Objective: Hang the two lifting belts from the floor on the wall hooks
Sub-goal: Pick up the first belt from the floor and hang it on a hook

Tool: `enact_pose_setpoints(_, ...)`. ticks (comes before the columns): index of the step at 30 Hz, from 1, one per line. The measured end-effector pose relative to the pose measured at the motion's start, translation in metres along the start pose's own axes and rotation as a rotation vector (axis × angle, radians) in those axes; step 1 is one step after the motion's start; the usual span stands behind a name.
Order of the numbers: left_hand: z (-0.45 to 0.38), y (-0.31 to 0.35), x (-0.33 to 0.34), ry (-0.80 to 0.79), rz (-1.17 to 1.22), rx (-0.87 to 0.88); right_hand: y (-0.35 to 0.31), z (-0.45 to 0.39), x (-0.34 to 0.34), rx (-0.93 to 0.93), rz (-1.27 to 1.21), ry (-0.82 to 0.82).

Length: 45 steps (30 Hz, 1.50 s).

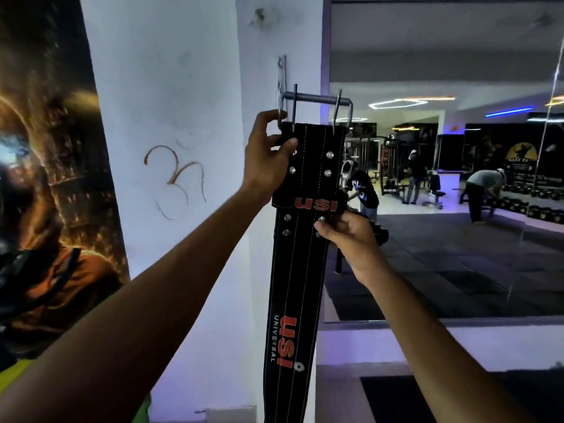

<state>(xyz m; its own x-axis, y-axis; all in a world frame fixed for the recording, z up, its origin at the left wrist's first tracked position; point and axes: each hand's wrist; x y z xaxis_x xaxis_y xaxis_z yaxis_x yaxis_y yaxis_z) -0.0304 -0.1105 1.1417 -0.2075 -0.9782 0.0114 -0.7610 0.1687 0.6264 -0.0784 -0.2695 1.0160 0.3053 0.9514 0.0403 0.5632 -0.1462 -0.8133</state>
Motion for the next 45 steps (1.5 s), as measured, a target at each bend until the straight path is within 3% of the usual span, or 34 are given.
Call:
enact_pose_setpoints(3, -0.012, 0.013, -0.007, 0.079, -0.024, 0.009, 0.014, 0.017, 0.014, 0.040, 0.066, -0.023)
enact_pose_setpoints(10, -0.022, 0.021, -0.032, 0.177, 0.003, -0.036, 0.099, 0.092, 0.020, 0.339, 0.130, -0.222)
enact_pose_setpoints(16, -0.018, 0.012, -0.035, 0.190, 0.008, -0.079, 0.024, 0.025, 0.024, 0.145, -0.033, -0.117)
enact_pose_setpoints(19, -0.018, 0.009, -0.031, 0.191, 0.013, -0.091, 0.023, 0.026, 0.029, 0.128, -0.033, -0.084)
enact_pose_setpoints(24, -0.016, 0.003, -0.034, 0.195, 0.000, -0.110, 0.109, 0.107, 0.024, 0.383, 0.108, -0.193)
enact_pose_setpoints(27, -0.017, -0.002, -0.037, 0.205, 0.012, -0.126, 0.117, 0.112, 0.016, 0.442, 0.149, -0.281)
enact_pose_setpoints(30, -0.019, -0.004, -0.041, 0.192, 0.009, -0.120, 0.060, 0.065, 0.010, 0.336, 0.050, -0.268)
enact_pose_setpoints(35, -0.015, -0.006, -0.041, 0.177, 0.045, -0.112, -0.064, -0.041, 0.010, 0.006, -0.193, 0.010)
enact_pose_setpoints(37, -0.011, -0.008, -0.039, 0.157, 0.060, -0.120, -0.096, -0.068, 0.023, -0.050, -0.130, 0.029)
enact_pose_setpoints(40, -0.005, -0.010, -0.037, 0.132, 0.071, -0.122, -0.111, -0.088, 0.050, -0.089, -0.041, 0.001)
enact_pose_setpoints(45, 0.006, -0.022, -0.045, 0.143, 0.115, -0.192, -0.099, -0.096, 0.065, -0.128, -0.019, 0.098)
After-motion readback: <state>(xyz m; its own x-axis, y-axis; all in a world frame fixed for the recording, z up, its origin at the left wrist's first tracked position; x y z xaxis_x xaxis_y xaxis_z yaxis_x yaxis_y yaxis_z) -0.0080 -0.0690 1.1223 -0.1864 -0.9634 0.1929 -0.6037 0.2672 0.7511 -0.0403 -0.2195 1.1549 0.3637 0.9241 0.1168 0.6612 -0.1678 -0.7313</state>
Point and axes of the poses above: each hand's wrist, its own z-axis away from the middle knuckle, its own x-axis out of the palm, y = z × x
